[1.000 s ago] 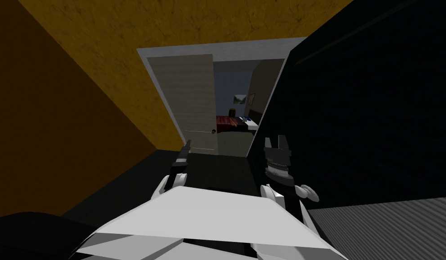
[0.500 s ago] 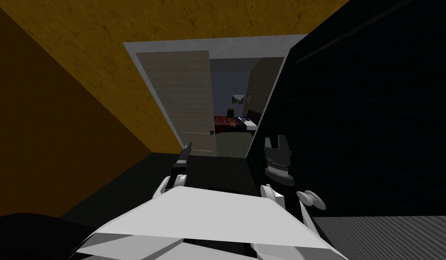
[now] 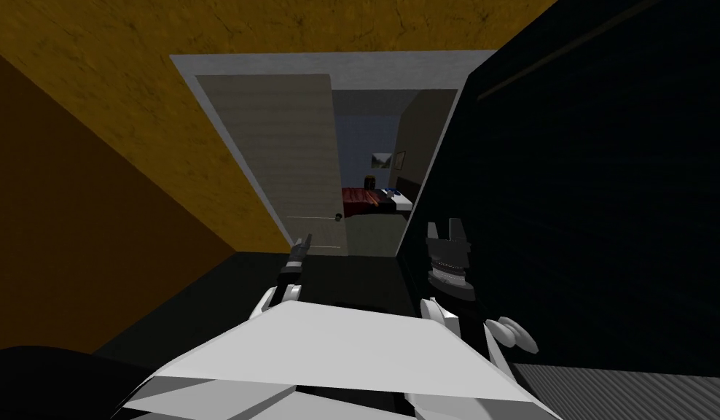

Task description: Pull the door open

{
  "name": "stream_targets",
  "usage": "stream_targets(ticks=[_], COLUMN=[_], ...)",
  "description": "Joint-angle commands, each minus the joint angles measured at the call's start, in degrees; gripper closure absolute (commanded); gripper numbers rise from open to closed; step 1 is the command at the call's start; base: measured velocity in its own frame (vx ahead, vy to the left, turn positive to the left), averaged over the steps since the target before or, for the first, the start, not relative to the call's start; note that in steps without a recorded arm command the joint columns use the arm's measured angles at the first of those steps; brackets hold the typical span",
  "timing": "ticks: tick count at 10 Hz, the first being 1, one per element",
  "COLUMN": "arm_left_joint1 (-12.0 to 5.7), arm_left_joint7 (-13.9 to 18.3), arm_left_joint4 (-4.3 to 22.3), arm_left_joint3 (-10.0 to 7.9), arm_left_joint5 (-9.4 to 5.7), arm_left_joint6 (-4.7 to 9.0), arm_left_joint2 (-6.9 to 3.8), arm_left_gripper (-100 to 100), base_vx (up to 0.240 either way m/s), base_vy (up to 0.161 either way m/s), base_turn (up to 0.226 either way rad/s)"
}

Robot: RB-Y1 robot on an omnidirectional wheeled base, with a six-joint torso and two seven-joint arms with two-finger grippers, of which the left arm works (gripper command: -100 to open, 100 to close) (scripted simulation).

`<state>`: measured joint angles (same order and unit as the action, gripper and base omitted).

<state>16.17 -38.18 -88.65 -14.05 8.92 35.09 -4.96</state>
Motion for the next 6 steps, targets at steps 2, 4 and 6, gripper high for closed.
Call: stream_targets(ticks=[2,4,6], arm_left_joint1=[-0.73,-1.36,-1.98], arm_left_joint7=[-3.68,-6.37,-9.04], arm_left_joint4=[3.47,6.14,8.79], arm_left_joint3=[-0.83,-1.43,-2.04], arm_left_joint5=[1.01,1.77,2.53], arm_left_joint6=[0.99,1.75,2.49], arm_left_joint2=[-0.02,0.07,0.18], arm_left_gripper=[-100,-100,-100], base_vx=[0.101,0.105,0.099], base_vy=[0.008,0.009,0.005], base_turn=[-0.055,-0.054,-0.061])
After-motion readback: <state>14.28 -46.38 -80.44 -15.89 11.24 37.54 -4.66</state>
